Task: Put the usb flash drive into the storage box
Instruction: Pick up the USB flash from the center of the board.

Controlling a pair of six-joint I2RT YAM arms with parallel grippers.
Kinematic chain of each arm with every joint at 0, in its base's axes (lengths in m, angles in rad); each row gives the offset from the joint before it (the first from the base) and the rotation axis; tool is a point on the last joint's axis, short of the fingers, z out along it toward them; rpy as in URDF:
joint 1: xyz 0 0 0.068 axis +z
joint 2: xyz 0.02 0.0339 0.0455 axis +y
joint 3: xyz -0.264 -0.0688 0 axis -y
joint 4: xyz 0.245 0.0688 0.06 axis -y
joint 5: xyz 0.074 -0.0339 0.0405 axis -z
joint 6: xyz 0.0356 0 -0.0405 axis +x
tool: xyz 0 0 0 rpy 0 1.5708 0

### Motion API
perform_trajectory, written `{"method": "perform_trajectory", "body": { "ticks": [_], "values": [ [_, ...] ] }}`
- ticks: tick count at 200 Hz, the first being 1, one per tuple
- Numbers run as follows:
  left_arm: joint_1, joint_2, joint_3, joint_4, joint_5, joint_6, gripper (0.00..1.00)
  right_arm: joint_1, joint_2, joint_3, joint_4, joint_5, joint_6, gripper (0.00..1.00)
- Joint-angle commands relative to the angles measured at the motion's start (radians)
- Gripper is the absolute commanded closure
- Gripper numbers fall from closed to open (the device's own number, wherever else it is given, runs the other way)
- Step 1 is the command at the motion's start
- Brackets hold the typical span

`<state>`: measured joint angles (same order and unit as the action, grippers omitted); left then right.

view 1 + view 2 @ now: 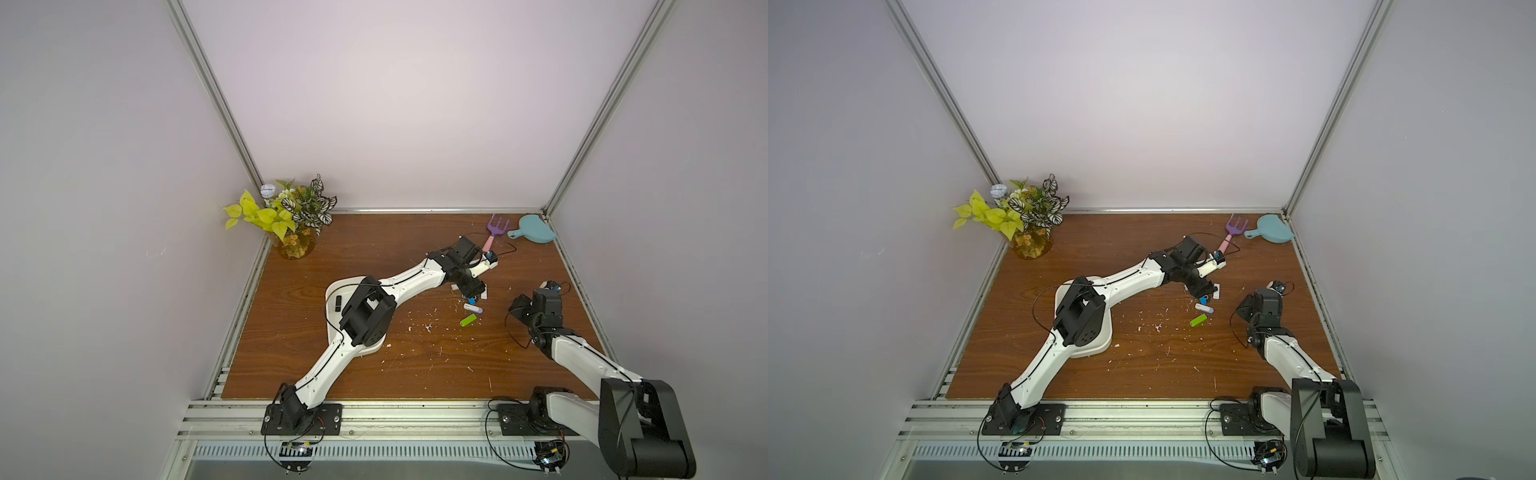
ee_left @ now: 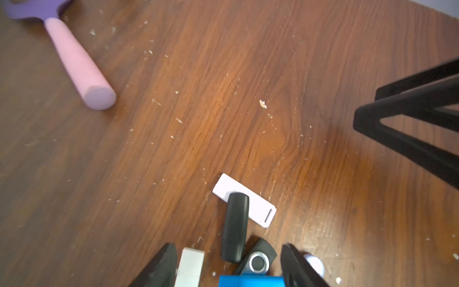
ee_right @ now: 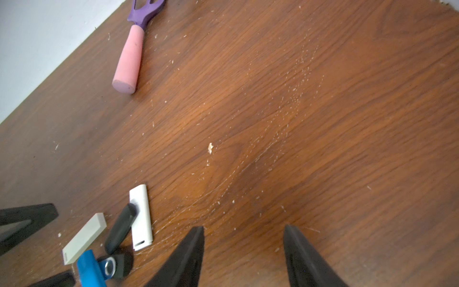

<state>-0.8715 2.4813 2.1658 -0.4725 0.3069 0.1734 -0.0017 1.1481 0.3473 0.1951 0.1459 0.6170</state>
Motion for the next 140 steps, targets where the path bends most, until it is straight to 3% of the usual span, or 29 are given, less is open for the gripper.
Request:
{"method": "perform_trajectory", "body": {
  "ticks": [1, 94, 140],
  "values": [
    [-0.006, 0.032, 0.048, -0.038, 0.047, 0.067, 0.36, -0.004, 0.013, 0.009, 0.044, -0.025, 0.012, 0.43],
    [-0.005, 0.126, 0.085, -0.038, 0.041, 0.061, 0.48, -0.005, 0.024, 0.008, 0.057, -0.049, 0.009, 0.43],
    [-0.005, 0.135, 0.053, -0.038, 0.036, 0.059, 0.63, -0.004, 0.035, 0.011, 0.060, -0.061, 0.010, 0.44]
  ]
}}
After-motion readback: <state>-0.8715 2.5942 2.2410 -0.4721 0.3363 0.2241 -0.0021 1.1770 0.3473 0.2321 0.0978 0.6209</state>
